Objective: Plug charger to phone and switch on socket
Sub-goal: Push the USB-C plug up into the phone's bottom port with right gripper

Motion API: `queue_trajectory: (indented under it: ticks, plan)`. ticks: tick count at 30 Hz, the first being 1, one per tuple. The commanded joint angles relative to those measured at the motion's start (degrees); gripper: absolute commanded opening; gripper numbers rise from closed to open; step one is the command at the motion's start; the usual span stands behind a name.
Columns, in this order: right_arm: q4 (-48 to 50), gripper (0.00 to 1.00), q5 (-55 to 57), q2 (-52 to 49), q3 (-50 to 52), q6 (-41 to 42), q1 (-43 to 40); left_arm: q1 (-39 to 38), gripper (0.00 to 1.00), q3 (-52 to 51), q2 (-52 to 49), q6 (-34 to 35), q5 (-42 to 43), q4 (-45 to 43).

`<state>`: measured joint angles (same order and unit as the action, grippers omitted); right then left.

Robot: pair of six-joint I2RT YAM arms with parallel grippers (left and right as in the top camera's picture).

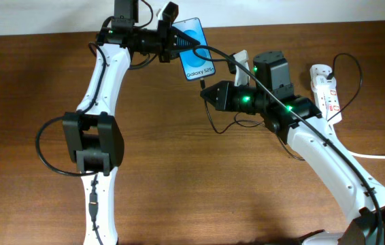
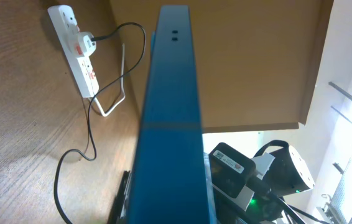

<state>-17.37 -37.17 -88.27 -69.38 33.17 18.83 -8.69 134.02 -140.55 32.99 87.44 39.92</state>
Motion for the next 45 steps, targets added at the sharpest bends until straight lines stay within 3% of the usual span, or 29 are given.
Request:
queue_trajectory:
  ticks: [1, 28, 45]
  plan:
    - [0.26, 0.04, -0.52, -0.24, -0.04, -0.81, -0.11, -0.33, 0.0, 0.26, 1.7, -0.04, 2.03, 0.07]
    - [4.26, 0.04, 0.33, -0.24, -0.04, -1.2, -2.84, -4.85, 0.0, 0.26, 1.7, -0.13, 2.78, 1.73]
    - [5.2, 0.04, -4.79, -0.24, -0.04, -2.75, -5.09, -5.2, 0.0, 0.26, 1.7, -6.25, 2.78, 3.08]
